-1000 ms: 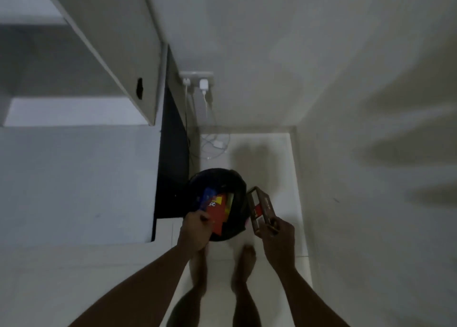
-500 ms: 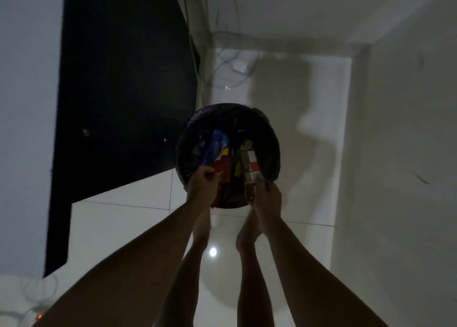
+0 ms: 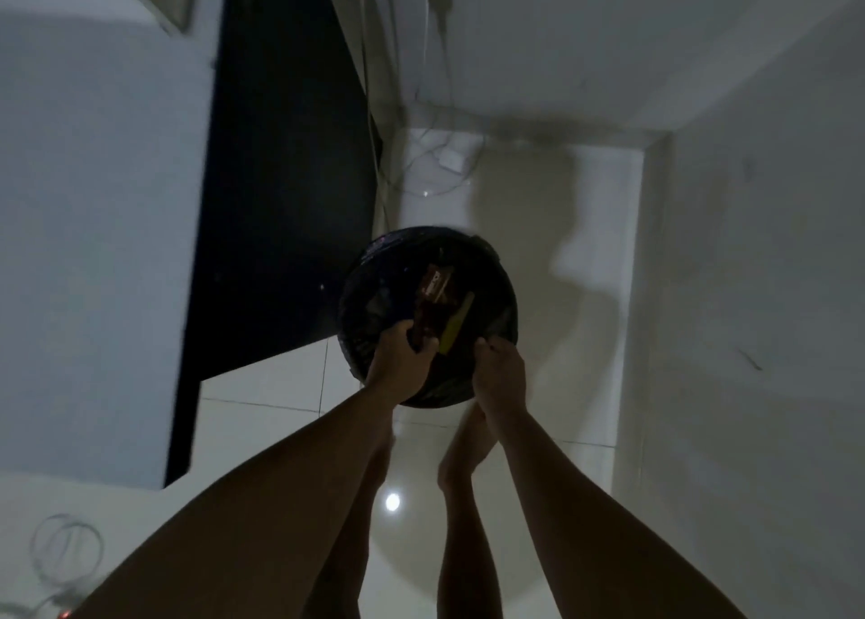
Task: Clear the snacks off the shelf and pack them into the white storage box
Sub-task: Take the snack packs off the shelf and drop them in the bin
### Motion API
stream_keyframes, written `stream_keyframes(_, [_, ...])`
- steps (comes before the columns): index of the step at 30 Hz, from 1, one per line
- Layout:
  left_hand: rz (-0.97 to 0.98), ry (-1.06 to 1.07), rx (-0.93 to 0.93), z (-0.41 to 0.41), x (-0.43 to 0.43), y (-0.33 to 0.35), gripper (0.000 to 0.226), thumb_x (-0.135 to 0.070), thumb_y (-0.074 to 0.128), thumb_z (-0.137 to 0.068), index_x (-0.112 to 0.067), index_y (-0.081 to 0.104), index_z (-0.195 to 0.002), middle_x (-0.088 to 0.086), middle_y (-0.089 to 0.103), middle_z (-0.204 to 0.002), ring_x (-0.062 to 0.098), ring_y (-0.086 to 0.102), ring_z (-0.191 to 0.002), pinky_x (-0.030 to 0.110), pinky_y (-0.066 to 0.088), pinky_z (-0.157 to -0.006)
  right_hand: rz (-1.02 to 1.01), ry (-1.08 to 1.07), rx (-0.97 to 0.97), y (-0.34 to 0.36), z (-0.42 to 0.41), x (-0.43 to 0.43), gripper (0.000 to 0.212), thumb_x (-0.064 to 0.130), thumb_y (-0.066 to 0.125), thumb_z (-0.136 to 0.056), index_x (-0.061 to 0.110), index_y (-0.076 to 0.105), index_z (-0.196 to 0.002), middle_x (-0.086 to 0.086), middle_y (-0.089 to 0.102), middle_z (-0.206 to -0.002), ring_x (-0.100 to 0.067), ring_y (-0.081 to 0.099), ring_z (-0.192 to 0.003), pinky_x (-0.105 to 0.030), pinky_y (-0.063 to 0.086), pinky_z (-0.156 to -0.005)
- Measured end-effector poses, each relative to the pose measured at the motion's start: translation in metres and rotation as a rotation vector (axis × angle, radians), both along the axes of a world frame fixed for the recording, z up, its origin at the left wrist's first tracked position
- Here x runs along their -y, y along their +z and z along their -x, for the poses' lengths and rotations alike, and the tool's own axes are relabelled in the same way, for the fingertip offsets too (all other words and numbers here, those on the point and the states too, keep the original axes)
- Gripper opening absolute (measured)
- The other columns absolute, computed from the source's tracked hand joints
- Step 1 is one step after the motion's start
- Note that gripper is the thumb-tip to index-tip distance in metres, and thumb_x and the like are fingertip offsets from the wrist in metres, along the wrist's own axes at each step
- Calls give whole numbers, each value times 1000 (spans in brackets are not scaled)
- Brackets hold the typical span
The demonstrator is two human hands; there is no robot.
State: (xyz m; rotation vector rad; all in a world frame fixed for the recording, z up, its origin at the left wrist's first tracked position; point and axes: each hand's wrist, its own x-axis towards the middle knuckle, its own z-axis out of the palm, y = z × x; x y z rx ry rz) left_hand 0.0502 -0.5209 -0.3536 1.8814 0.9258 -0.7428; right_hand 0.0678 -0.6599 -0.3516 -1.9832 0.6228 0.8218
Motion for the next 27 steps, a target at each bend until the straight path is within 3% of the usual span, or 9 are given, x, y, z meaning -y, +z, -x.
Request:
stream_keyframes(5, [-45,-92,94,-8,-9,101,47,-30,62,-93,-11,51,-135,10,56,-130,29,53,-121,30,43,-90,37,135,71,92,-17,7,38,31,45,-101,6,60,-124,-12,62,-121,-30,58,-114,-34,47,-88])
stream_keyframes(8, [-117,-156,156,-11,-23,171,49,-38,60,-92,-16,52,-135,8,57,-133,27,55,-120,35,48,-98,19,212,119,162,-32,5,40,27,44,-104,7,51,-137,-10,58,-133,-27,55,-122,-32,44,-94])
stream_keyframes(11, [-212,-176,250,-12,-41,242,50,-45,58,-90,-20,53,-132,5,57,-131,26,57,-116,42,51,-96,1,344,232,225,-40,-8,42,30,45,-103,10,50,-139,-10,54,-139,-27,51,-127,-36,42,-103])
stream_keyframes(14, [-339,-186,359,-5,-65,303,48,-48,58,-89,-20,55,-128,4,59,-126,25,61,-111,38,52,-91,-10,476,358,283,-48,-34,37,26,46,-103,6,55,-133,-11,57,-132,-28,55,-122,-30,42,-96])
stream_keyframes(17, [-469,-169,394,8,-99,352,50,-51,56,-89,-23,53,-130,4,58,-129,25,58,-114,37,48,-91,-72,553,450,334,-53,-72,37,23,49,-102,6,54,-135,-14,53,-138,-27,52,-126,-24,36,-97])
stream_keyframes(22, [-586,-102,432,29,-179,408,52,-52,55,-89,-25,52,-134,3,57,-134,25,57,-119,39,48,-96,-169,681,591,396,-55,-162,36,26,54,-100,7,58,-130,-13,60,-127,-27,59,-117,-27,42,-95])
stream_keyframes(27, [-690,-60,429,66,-278,440,52,-52,54,-90,-25,51,-134,3,59,-132,25,59,-116,39,50,-94,-184,825,712,435,-37,-264,38,29,53,-100,12,54,-134,-8,50,-138,-22,52,-126,-23,37,-97])
